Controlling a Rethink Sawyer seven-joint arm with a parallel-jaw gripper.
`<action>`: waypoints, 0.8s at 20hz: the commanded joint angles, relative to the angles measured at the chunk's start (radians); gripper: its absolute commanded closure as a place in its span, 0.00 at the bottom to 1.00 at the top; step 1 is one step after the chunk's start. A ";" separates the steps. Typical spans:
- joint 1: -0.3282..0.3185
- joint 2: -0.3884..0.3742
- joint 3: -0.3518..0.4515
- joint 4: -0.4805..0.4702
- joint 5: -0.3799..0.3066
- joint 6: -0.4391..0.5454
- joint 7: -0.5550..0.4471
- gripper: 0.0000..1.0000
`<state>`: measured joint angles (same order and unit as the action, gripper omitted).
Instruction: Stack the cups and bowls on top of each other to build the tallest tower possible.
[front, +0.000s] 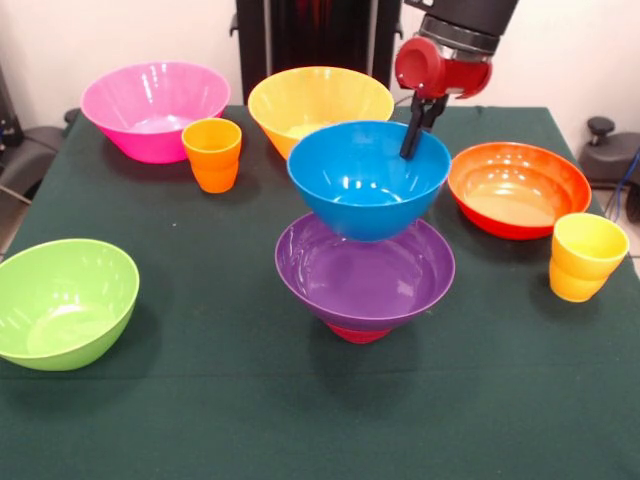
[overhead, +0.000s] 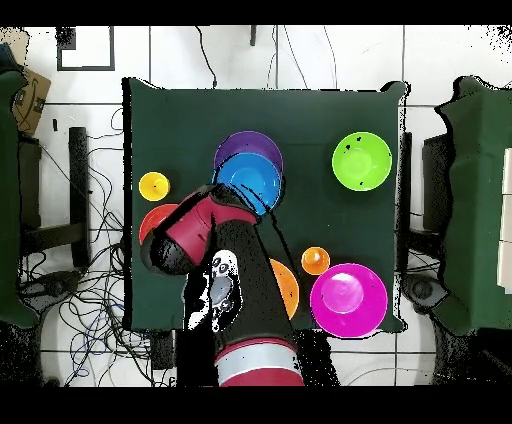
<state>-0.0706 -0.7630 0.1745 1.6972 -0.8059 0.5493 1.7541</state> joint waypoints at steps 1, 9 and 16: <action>0.040 0.035 -0.064 -0.063 -0.075 -0.072 0.163 1.00; 0.087 0.059 -0.127 -0.092 -0.057 -0.120 0.168 1.00; 0.150 0.094 -0.189 -0.111 -0.038 -0.165 0.200 1.00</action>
<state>0.0358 -0.6975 0.0069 1.6613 -0.8053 0.4522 1.7549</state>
